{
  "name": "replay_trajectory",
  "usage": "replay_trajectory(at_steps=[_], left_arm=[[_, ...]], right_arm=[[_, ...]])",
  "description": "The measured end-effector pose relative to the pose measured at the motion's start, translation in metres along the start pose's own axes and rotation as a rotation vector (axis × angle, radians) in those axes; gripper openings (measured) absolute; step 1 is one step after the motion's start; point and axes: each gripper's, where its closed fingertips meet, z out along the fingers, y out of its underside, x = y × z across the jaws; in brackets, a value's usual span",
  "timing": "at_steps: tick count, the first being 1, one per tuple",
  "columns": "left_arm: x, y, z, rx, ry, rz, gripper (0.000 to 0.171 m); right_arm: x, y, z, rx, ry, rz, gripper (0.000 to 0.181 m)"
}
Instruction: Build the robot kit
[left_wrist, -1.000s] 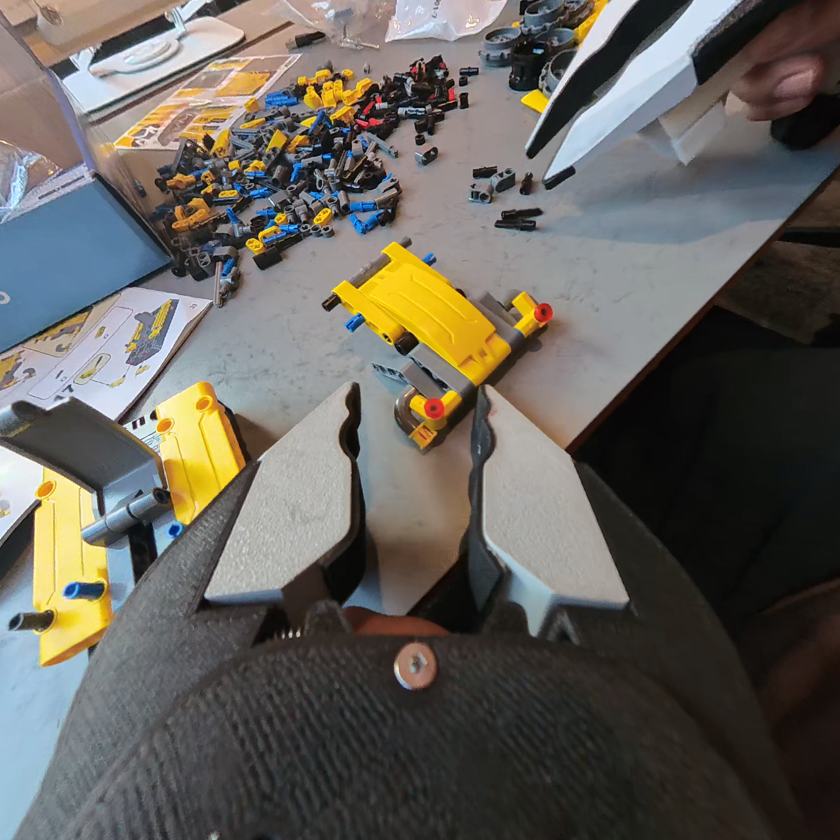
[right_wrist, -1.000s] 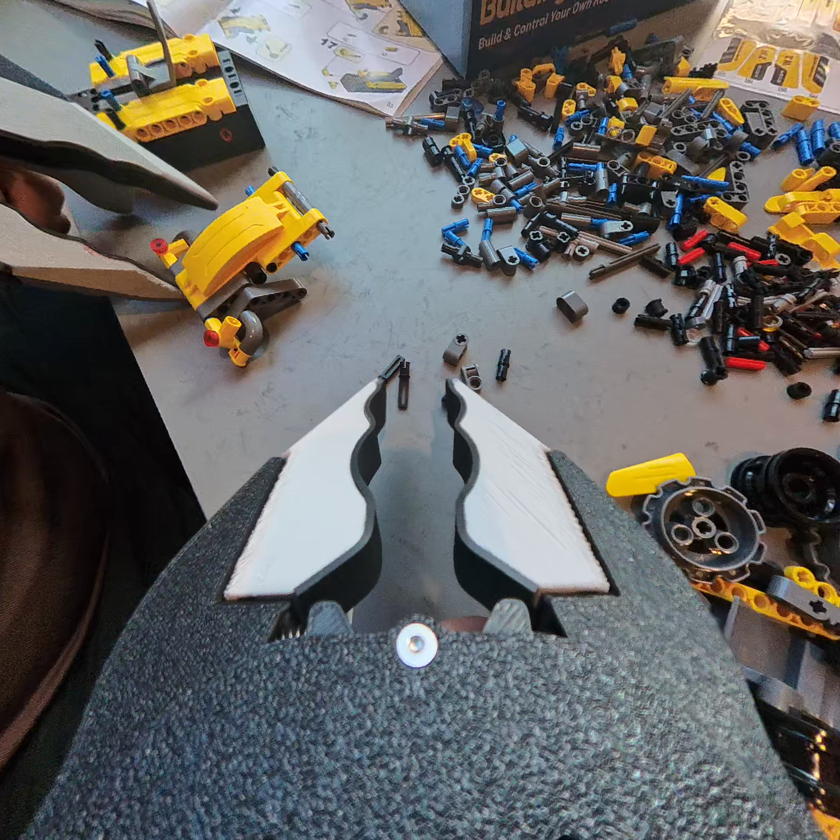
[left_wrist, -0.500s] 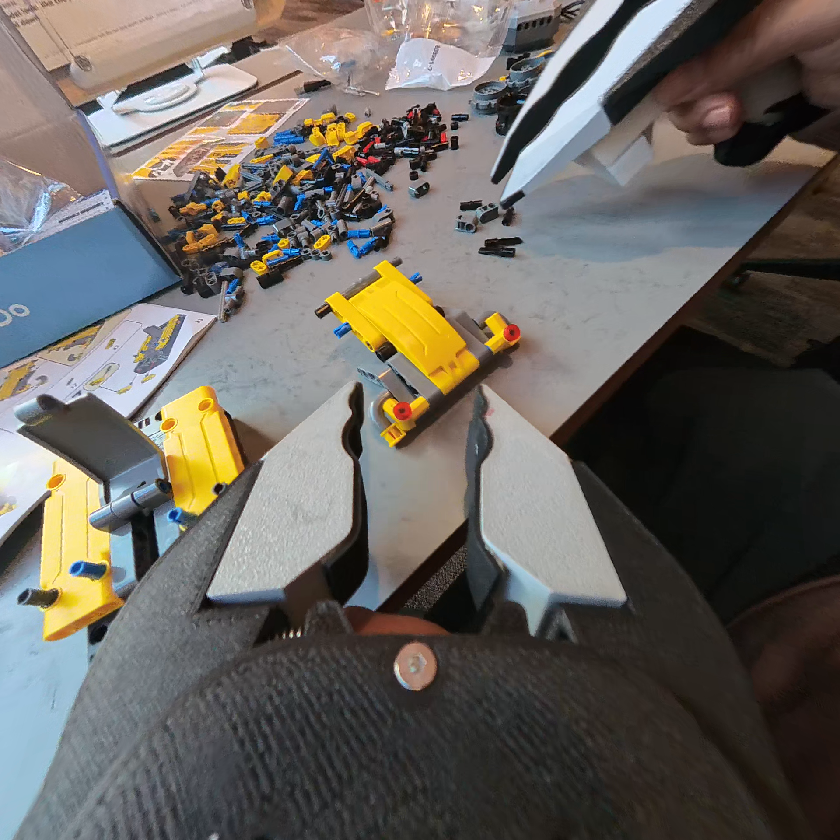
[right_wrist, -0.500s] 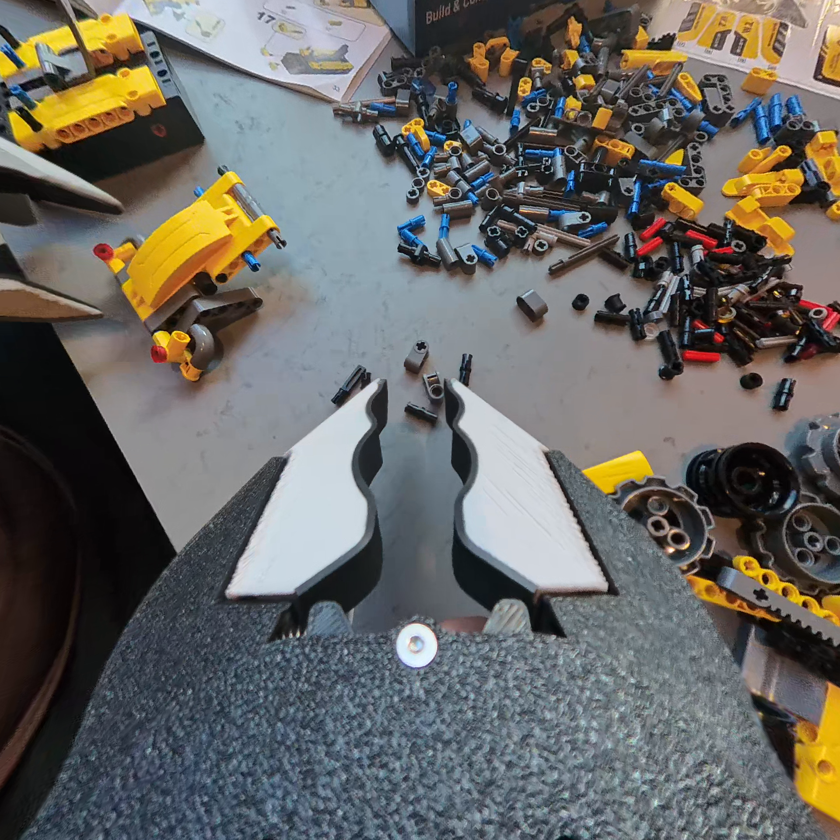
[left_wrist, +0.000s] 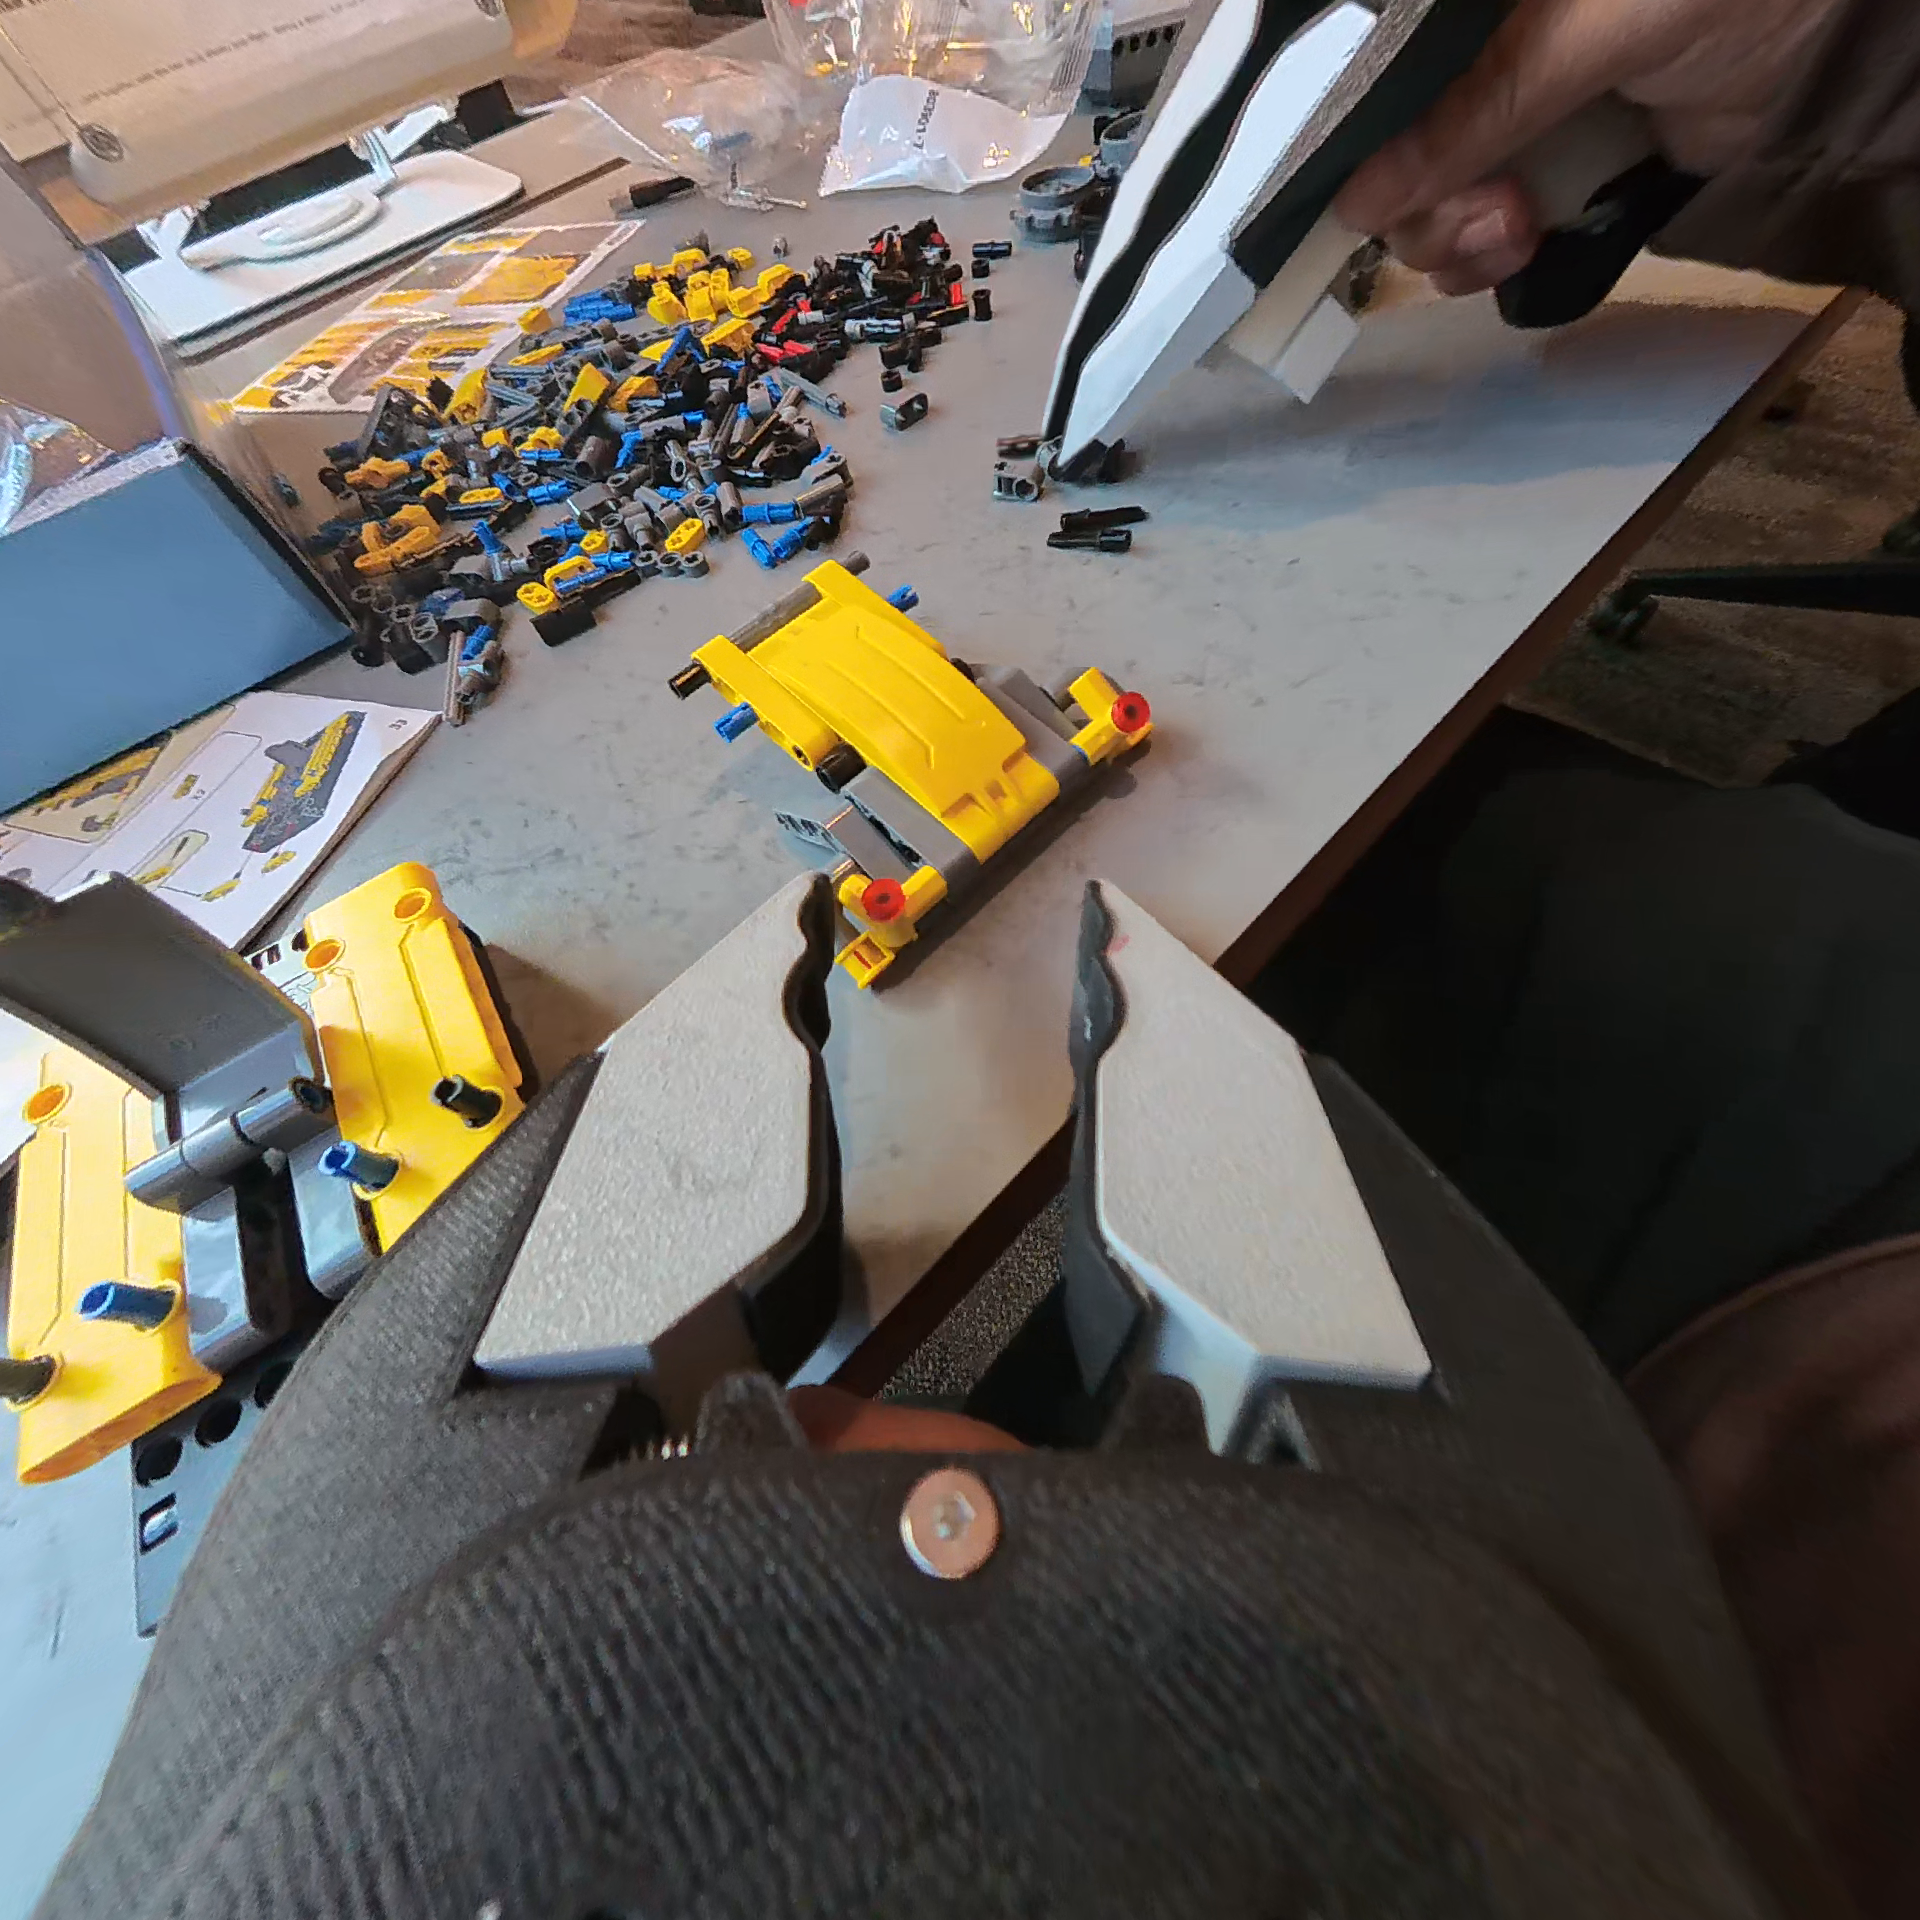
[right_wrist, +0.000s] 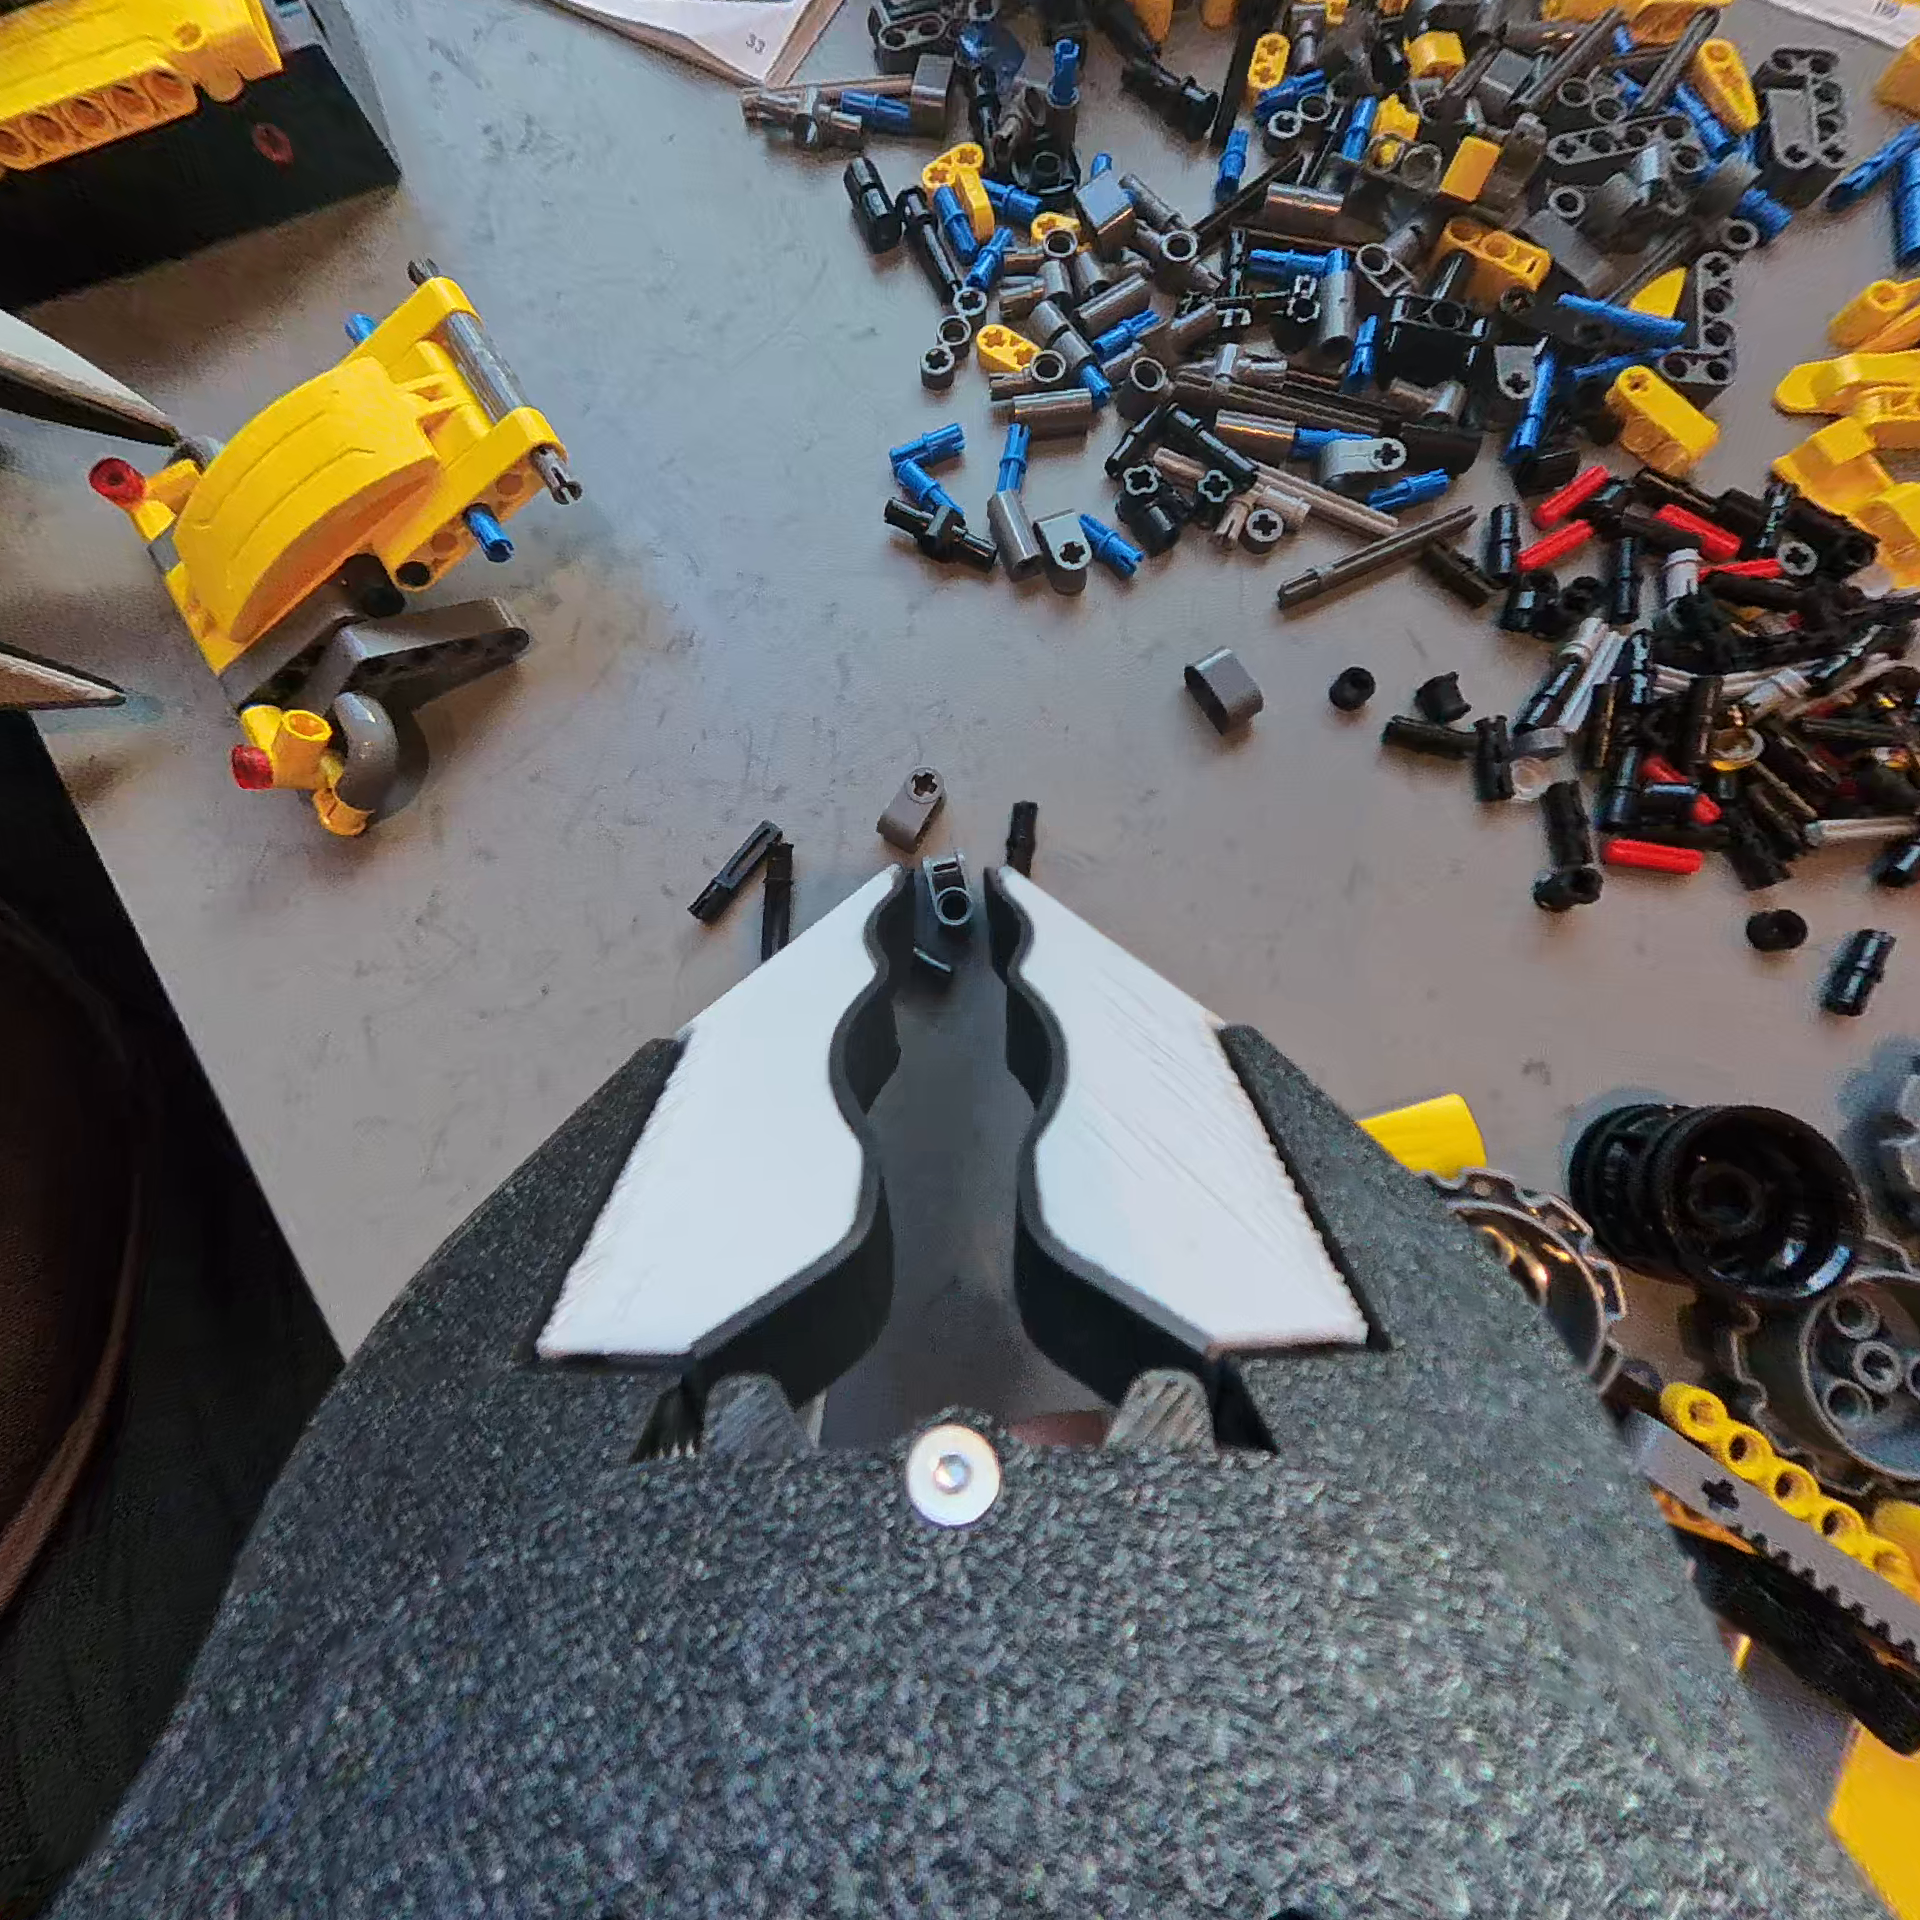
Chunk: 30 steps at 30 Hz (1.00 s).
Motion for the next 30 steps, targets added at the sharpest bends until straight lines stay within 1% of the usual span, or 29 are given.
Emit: replay_trajectory(at_steps=[3, 13, 20, 30], left_arm=[[-0.001, -0.001, -0.001, 0.010, 0.007, -0.013, 0.045], [-0.001, -0.002, 0.001, 0.021, 0.003, -0.016, 0.045], [-0.001, -0.002, 0.001, 0.025, 0.003, -0.010, 0.045], [0.002, -0.002, 0.001, 0.021, 0.004, -0.005, 0.046]], right_arm=[[-0.001, 0.000, 0.002, 0.005, -0.017, 0.006, 0.005], [0.000, 0.002, -0.001, 0.017, -0.009, 0.003, 0.005], [-0.001, 0.003, -0.016, 0.028, 0.017, -0.011, 0.005], [0.000, 0.038, -0.038, -0.016, 0.092, 0.032, 0.005]])
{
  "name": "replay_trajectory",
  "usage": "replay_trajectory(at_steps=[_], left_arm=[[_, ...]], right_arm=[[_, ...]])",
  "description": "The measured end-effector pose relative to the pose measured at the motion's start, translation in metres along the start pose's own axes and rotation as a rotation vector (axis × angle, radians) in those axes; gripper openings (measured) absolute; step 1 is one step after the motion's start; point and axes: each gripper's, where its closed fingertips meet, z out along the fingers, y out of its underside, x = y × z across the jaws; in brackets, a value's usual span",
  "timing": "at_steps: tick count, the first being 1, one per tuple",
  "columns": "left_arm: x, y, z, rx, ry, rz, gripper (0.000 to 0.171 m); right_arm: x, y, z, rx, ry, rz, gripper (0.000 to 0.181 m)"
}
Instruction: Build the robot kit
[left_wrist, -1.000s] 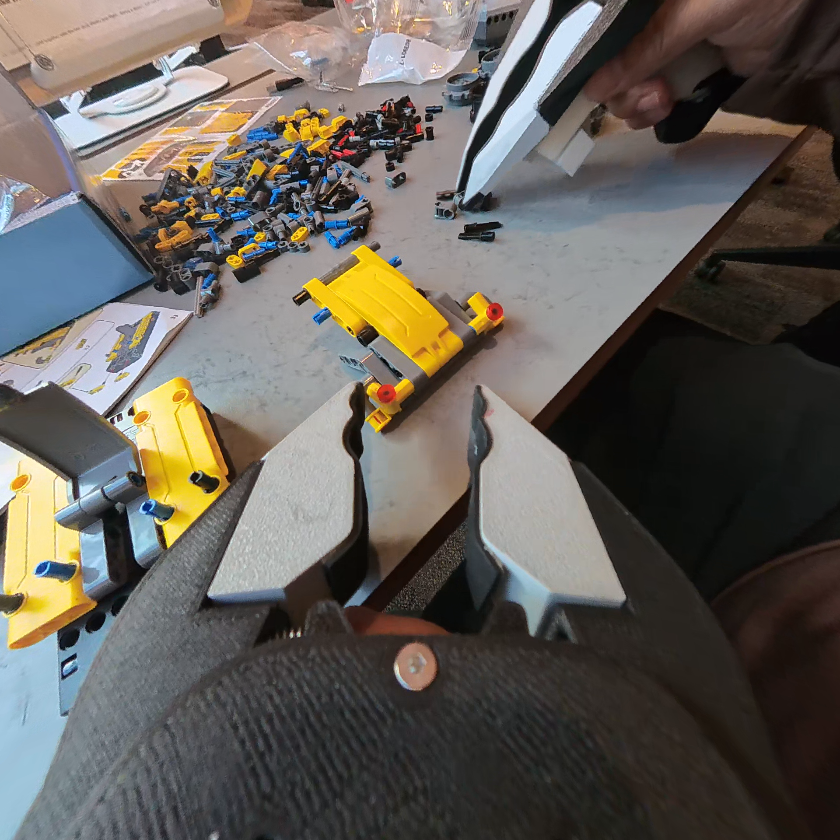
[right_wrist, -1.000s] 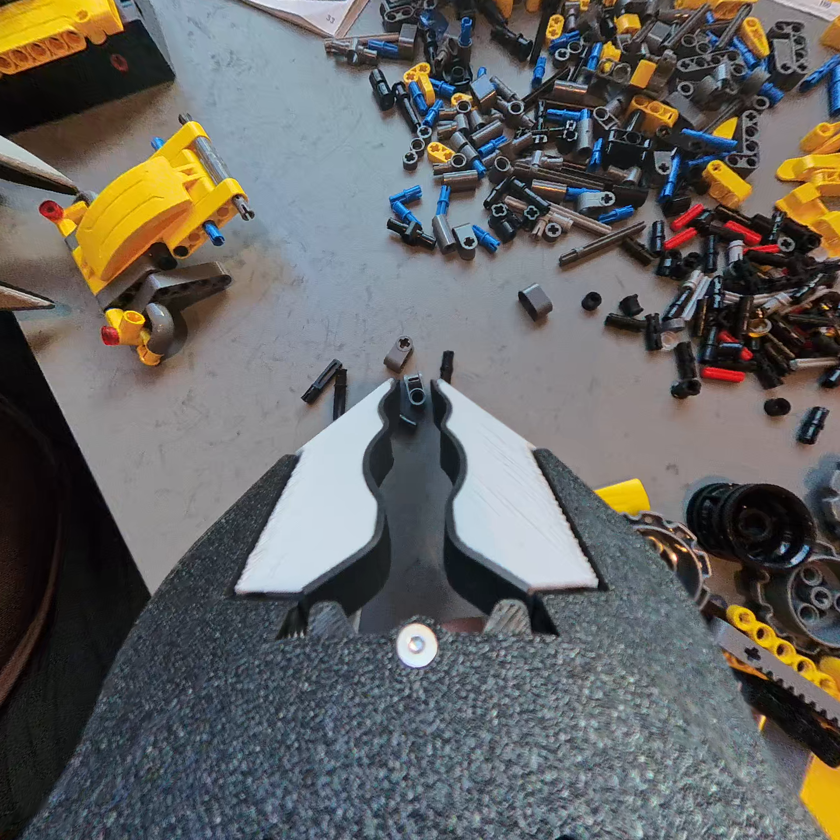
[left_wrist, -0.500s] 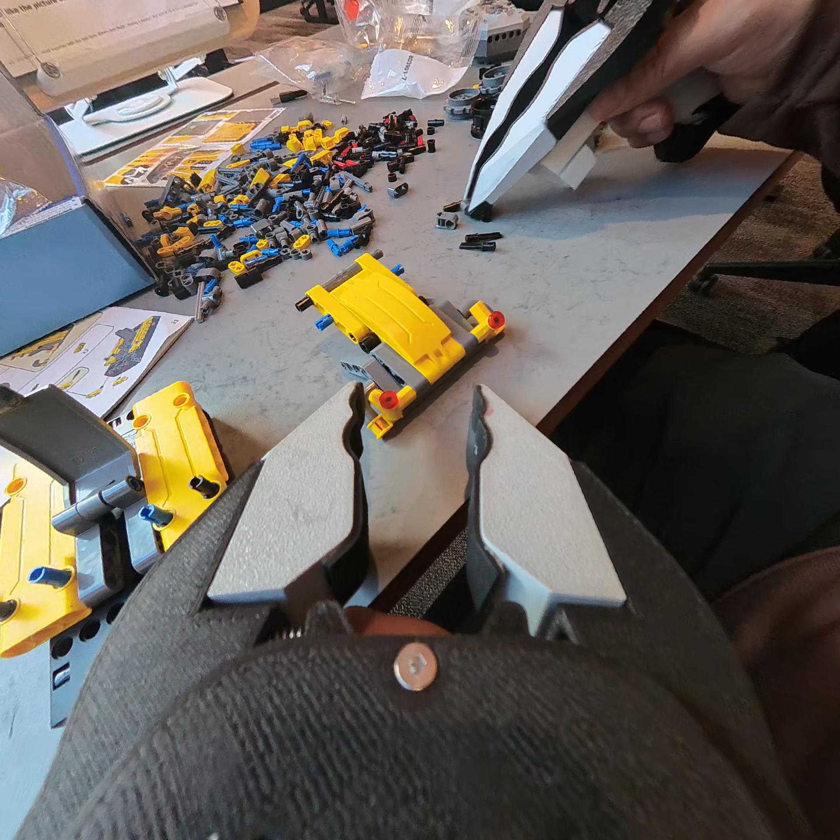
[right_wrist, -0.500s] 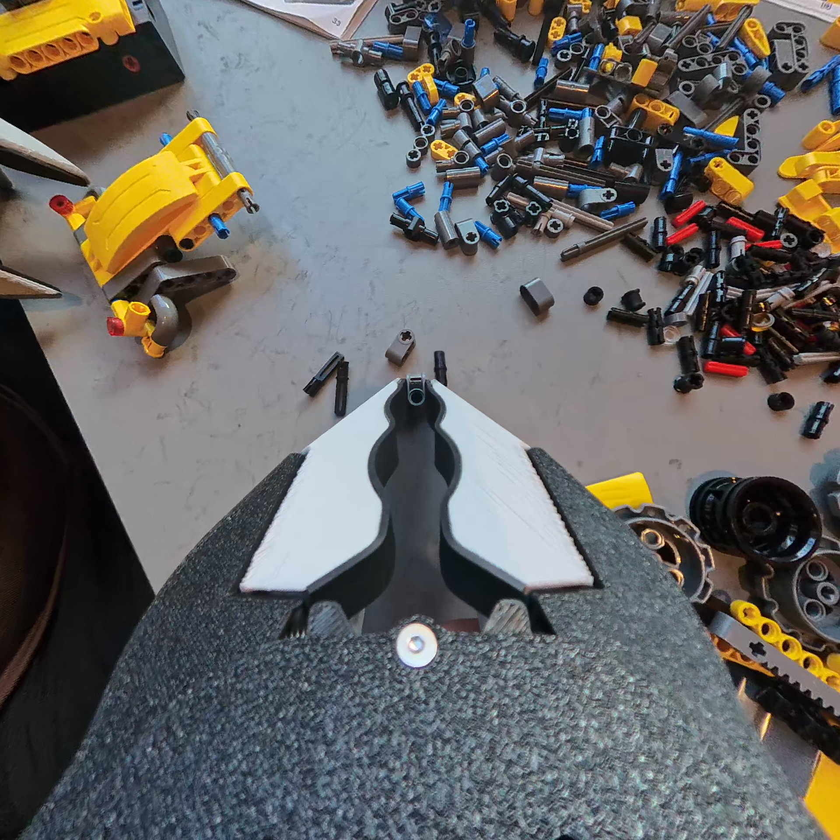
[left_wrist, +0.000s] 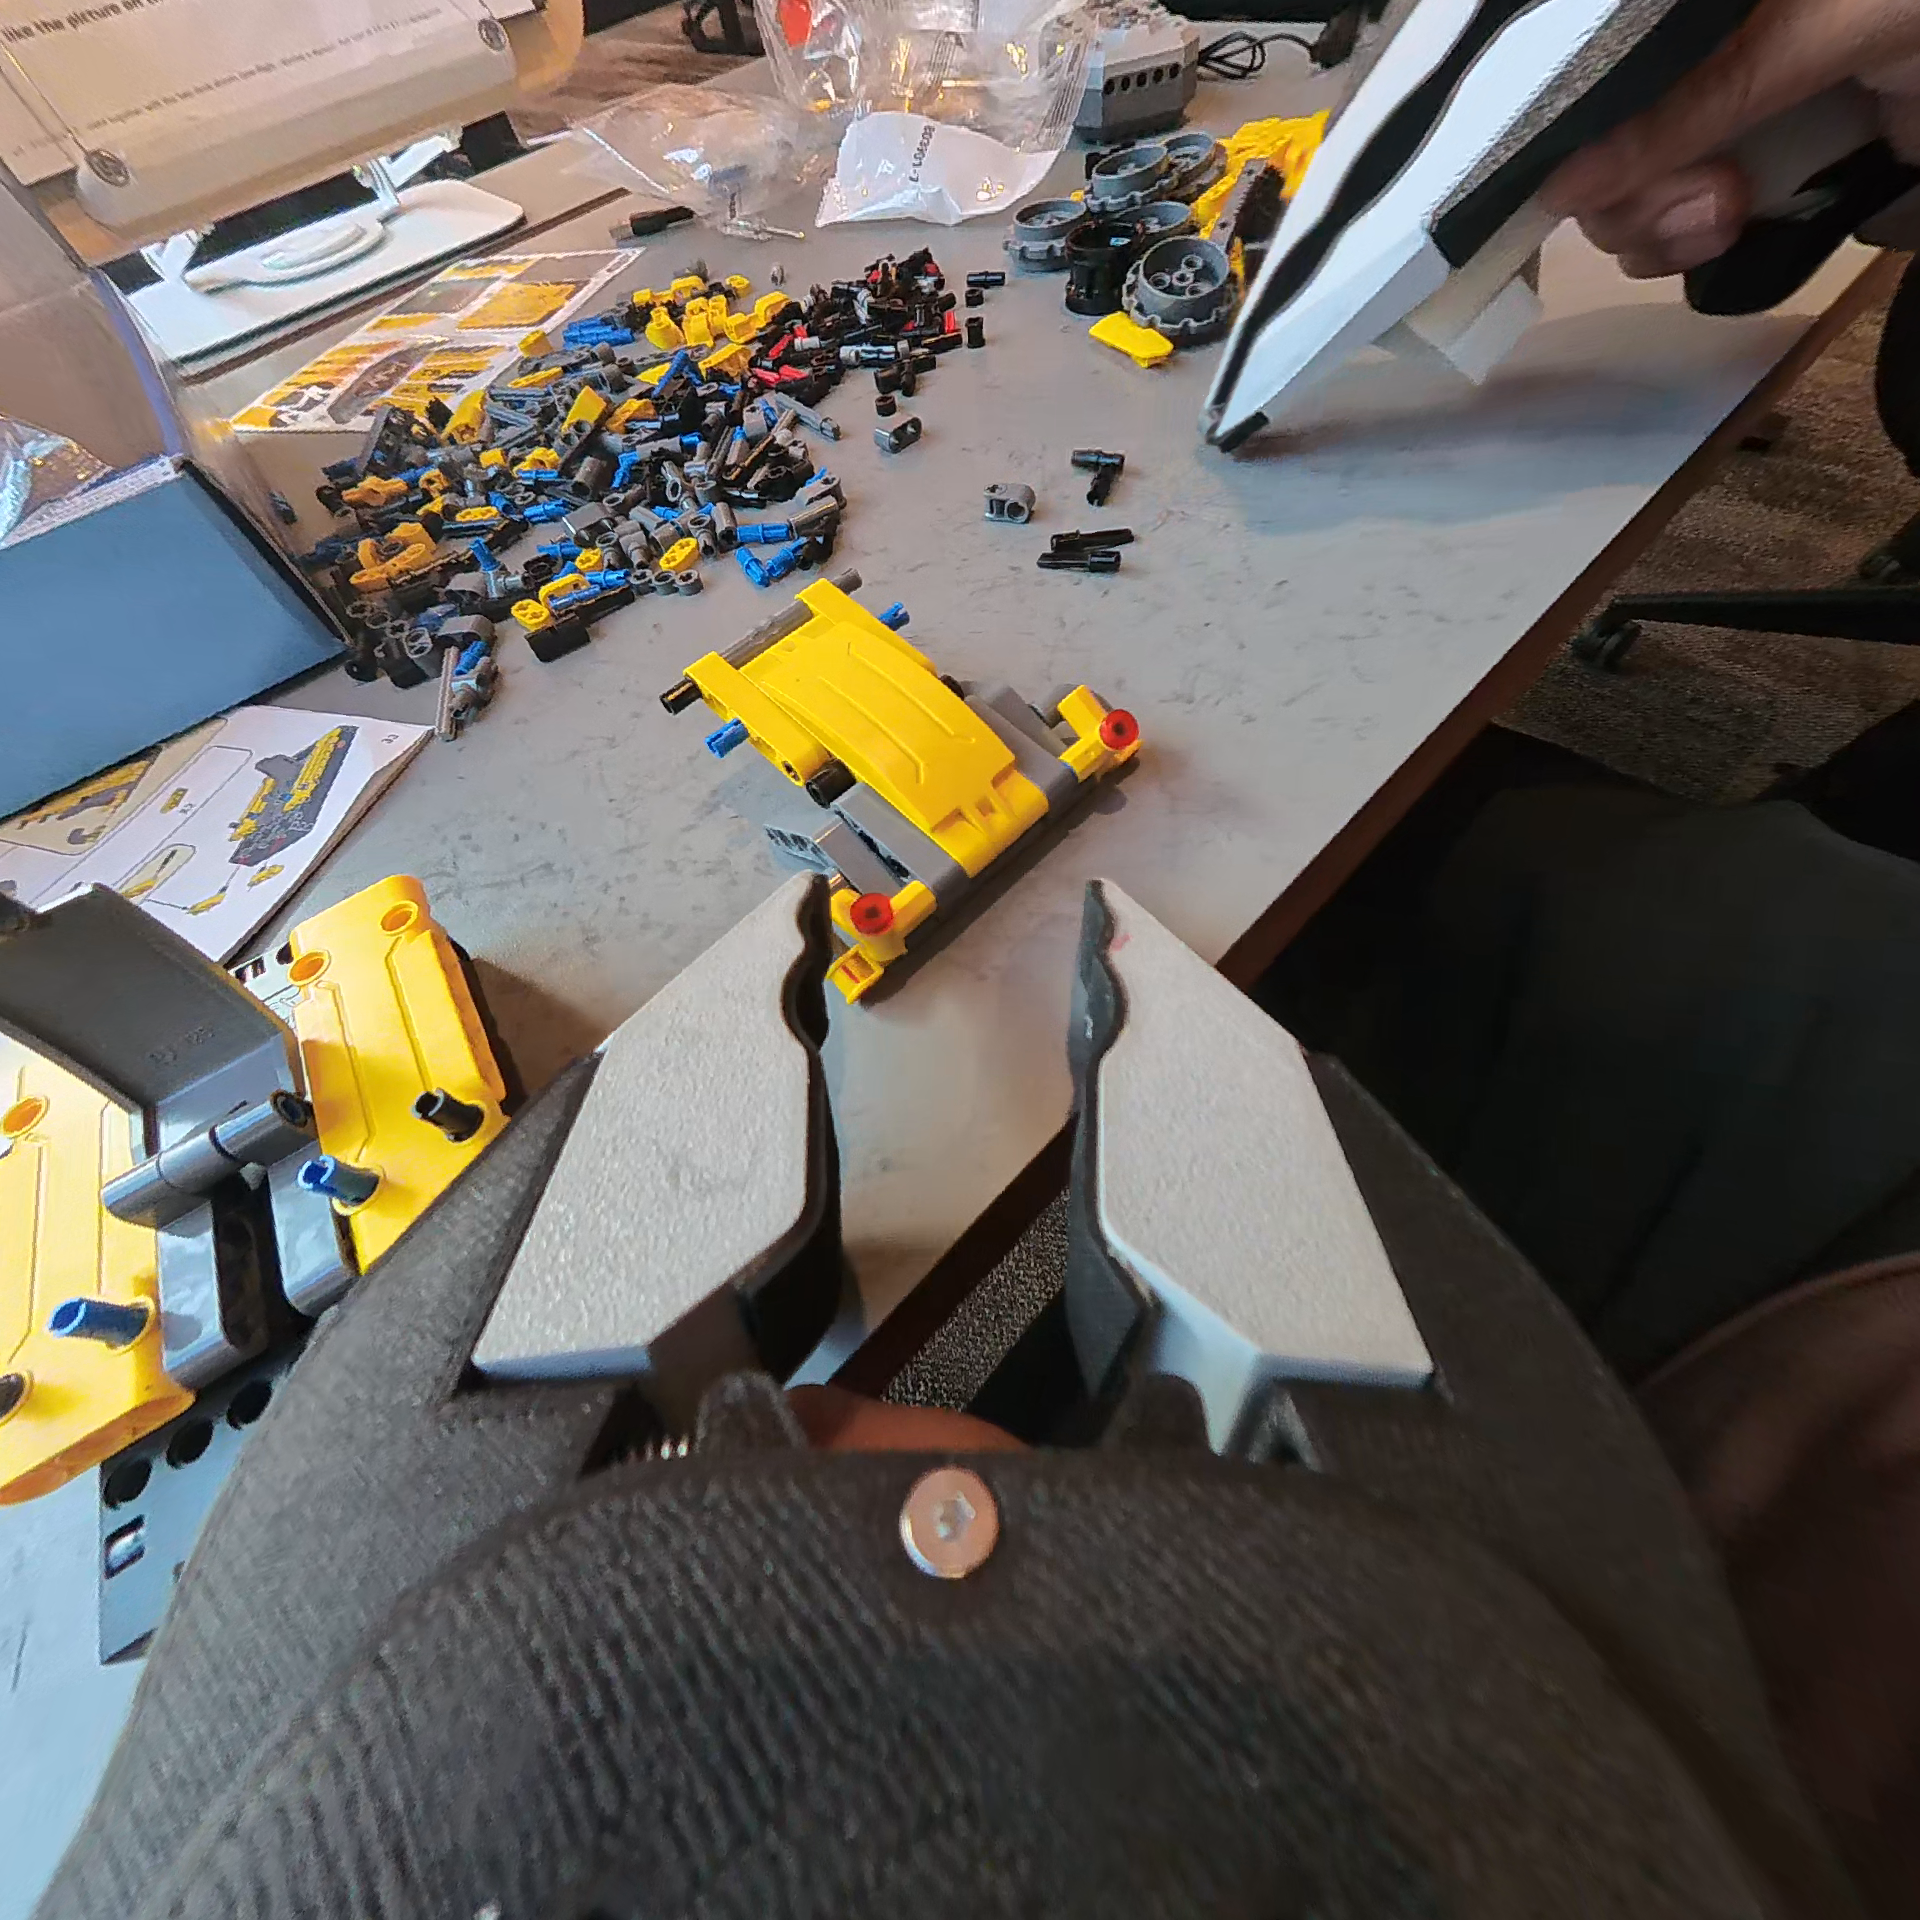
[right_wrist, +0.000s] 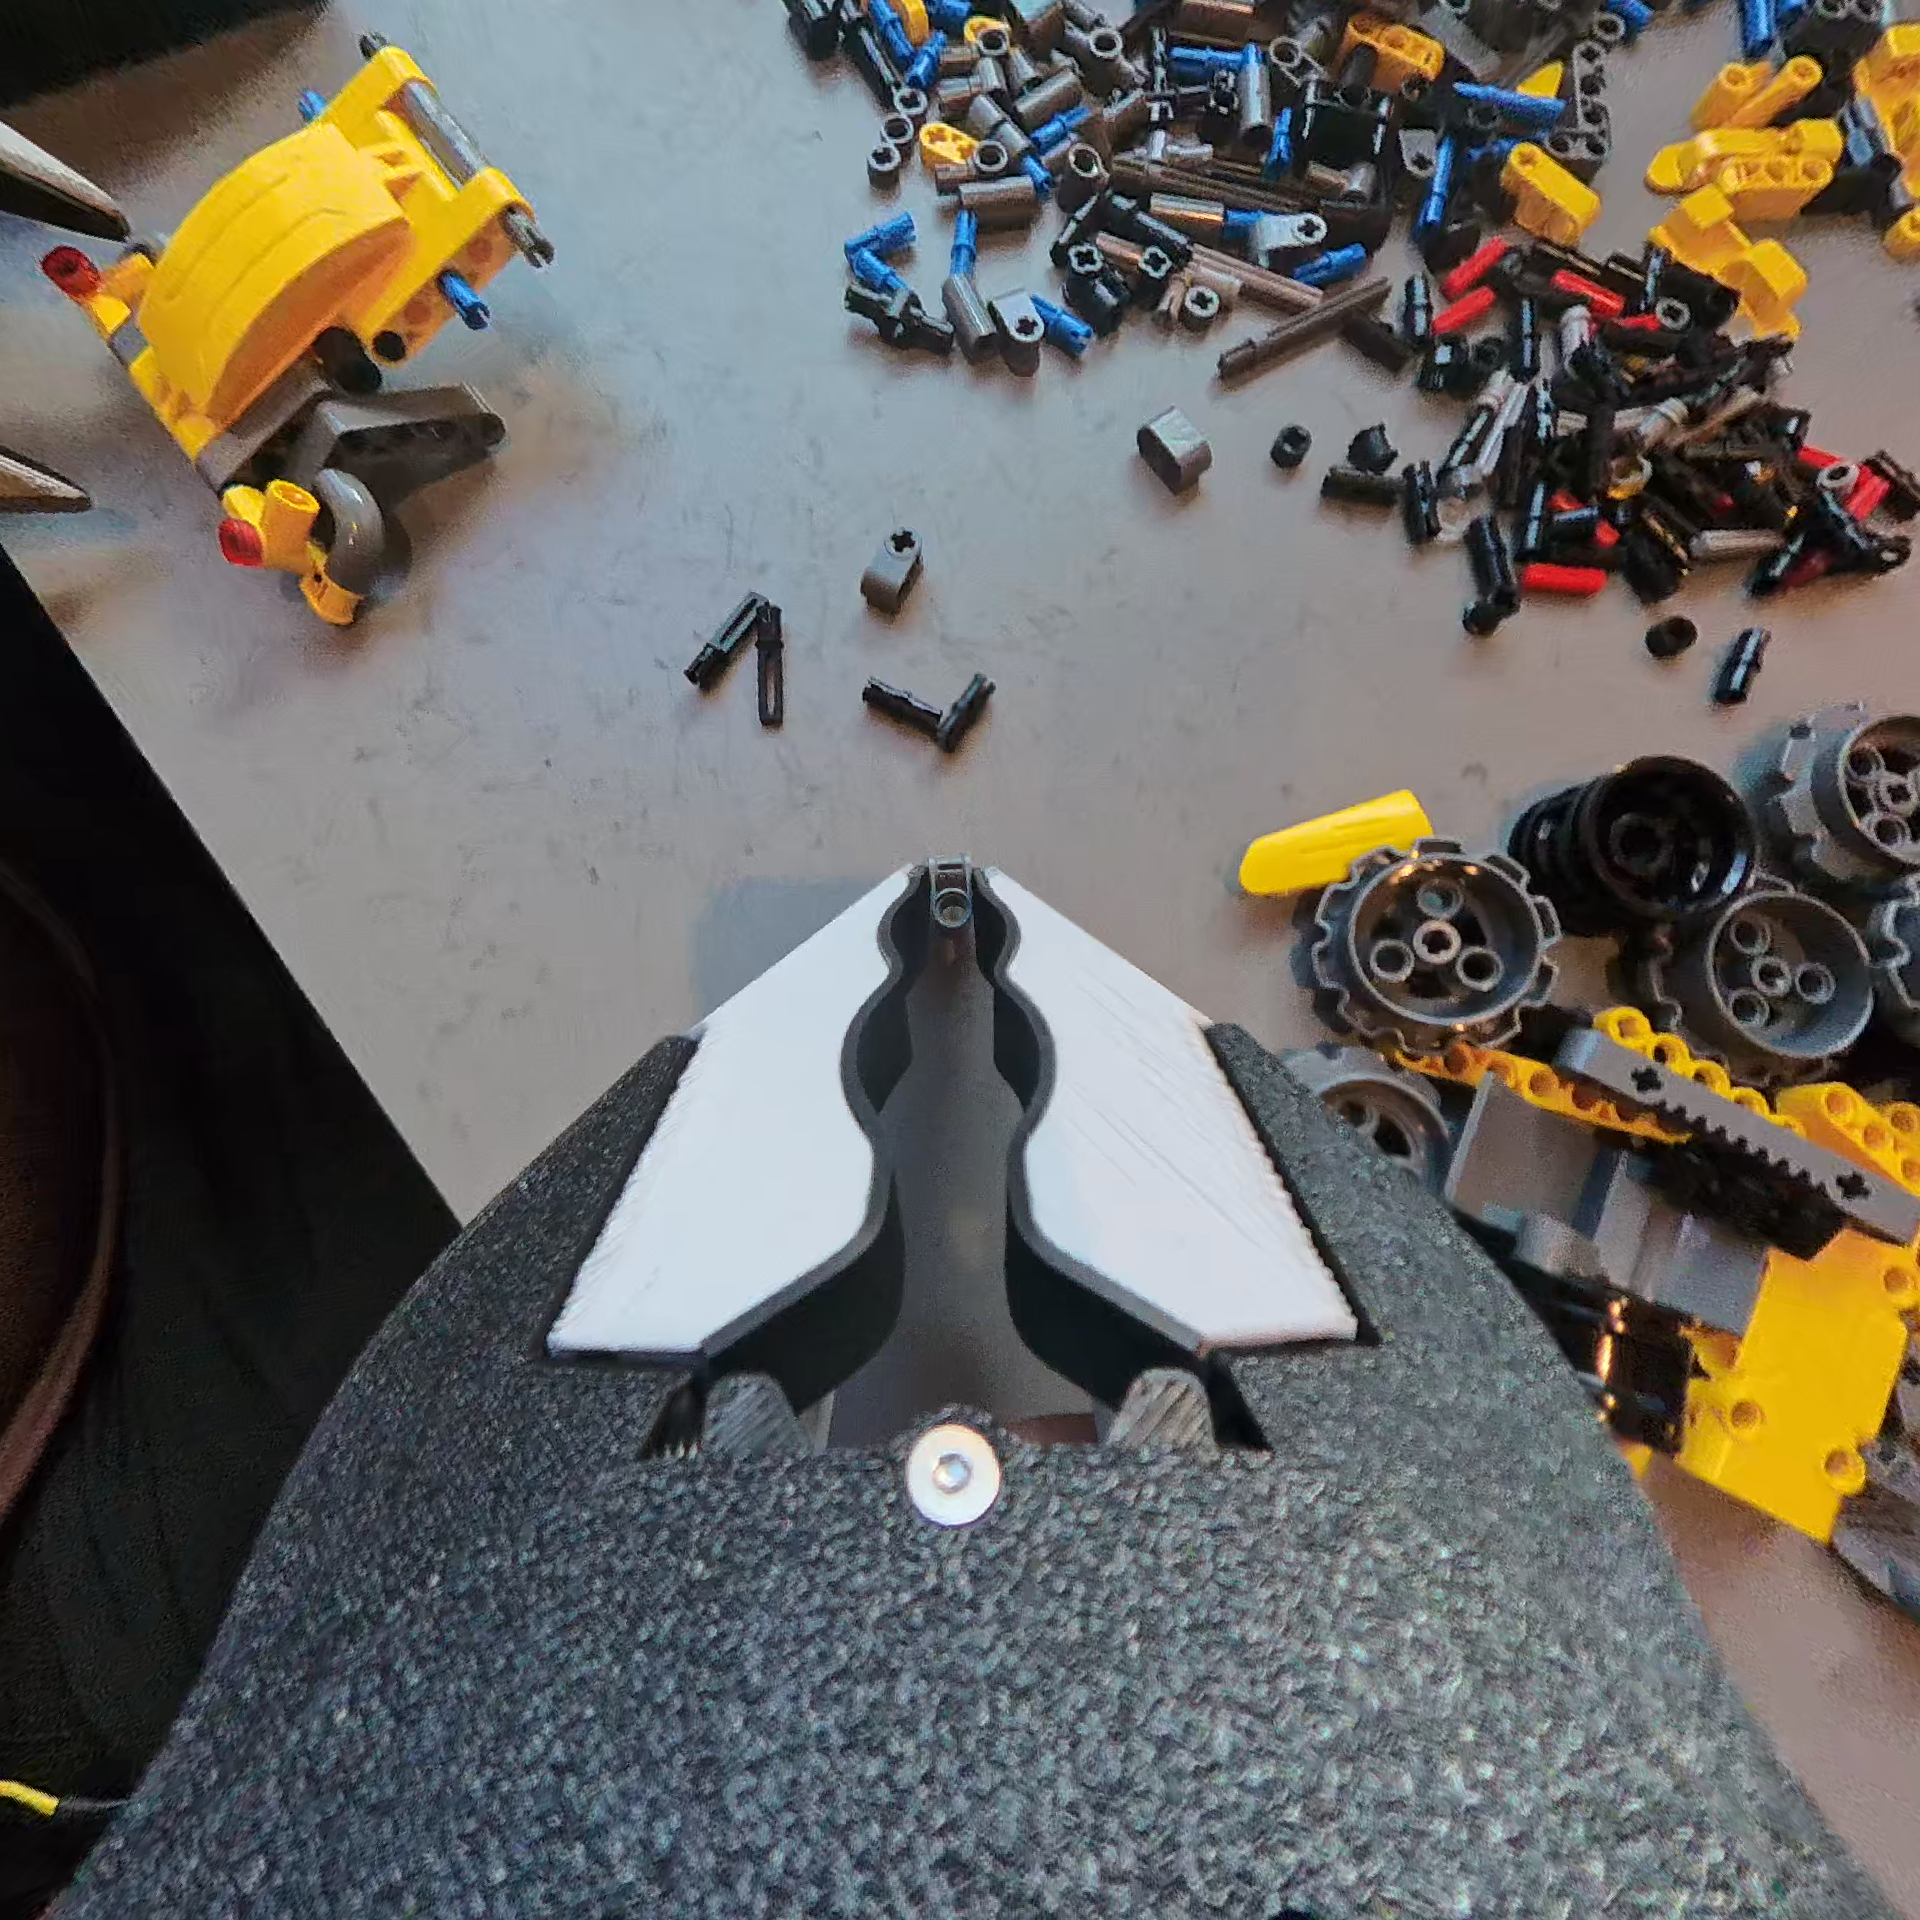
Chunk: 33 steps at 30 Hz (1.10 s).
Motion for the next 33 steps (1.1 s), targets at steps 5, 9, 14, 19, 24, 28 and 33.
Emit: replay_trajectory(at_steps=[5, 9, 14, 19, 24, 28, 33], left_arm=[[0.003, 0.000, 0.000, -0.002, 0.001, 0.010, 0.046], [0.003, 0.000, 0.000, -0.001, 0.002, 0.011, 0.046], [0.003, 0.000, 0.000, -0.002, 0.004, 0.009, 0.046], [0.003, 0.000, -0.001, -0.002, 0.004, 0.010, 0.045], [0.004, 0.000, -0.001, -0.004, 0.005, 0.013, 0.045], [0.005, -0.003, -0.003, 0.005, 0.005, 0.028, 0.044], [0.015, -0.033, -0.015, 0.100, 0.017, 0.182, 0.045]], right_arm=[[-0.001, 0.011, -0.007, -0.019, 0.024, 0.029, 0.014], [-0.001, 0.016, -0.011, -0.010, 0.033, 0.046, 0.014], [-0.003, 0.006, -0.010, 0.010, 0.034, 0.043, 0.015], [-0.003, 0.007, -0.001, -0.006, 0.037, 0.057, 0.006], [-0.013, 0.003, -0.001, 0.030, -0.047, 0.128, 0.004], [-0.035, -0.009, -0.004, 0.071, -0.208, 0.238, 0.004], [-0.061, -0.026, -0.012, 0.127, -0.377, 0.305, 0.004]])
